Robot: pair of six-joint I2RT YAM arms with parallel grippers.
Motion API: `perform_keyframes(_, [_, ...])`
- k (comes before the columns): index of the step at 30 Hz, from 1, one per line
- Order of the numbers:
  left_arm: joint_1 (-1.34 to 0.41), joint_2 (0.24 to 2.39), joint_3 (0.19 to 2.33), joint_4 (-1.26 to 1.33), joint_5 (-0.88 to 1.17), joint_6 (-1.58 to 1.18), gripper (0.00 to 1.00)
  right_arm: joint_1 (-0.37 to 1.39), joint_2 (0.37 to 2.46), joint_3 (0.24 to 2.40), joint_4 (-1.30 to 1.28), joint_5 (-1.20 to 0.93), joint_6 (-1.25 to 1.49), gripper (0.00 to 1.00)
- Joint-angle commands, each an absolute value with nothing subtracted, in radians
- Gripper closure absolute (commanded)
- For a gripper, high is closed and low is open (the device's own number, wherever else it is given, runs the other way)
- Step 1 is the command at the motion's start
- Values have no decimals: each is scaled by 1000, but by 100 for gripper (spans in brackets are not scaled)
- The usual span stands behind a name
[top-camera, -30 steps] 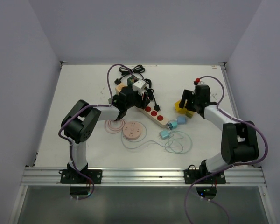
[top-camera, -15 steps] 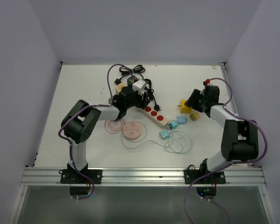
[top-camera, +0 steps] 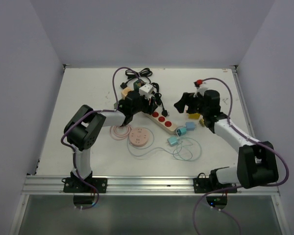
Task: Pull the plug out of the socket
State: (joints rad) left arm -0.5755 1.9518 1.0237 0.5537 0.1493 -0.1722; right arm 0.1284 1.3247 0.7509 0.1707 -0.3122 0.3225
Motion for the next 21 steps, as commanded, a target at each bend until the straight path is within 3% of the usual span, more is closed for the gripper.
perform_keyframes(1, [-566, 1905, 1034, 489, 156, -225, 100, 314, 1391, 752, 235, -422, 115, 19])
perform_keyframes(9, [-566, 1893, 1045, 483, 170, -242, 100, 503, 1491, 758, 200, -269, -81, 14])
perform_keyframes(21, [-566, 1864, 1060, 476, 192, -262, 100, 563, 1618, 813, 156, -131, -64, 17])
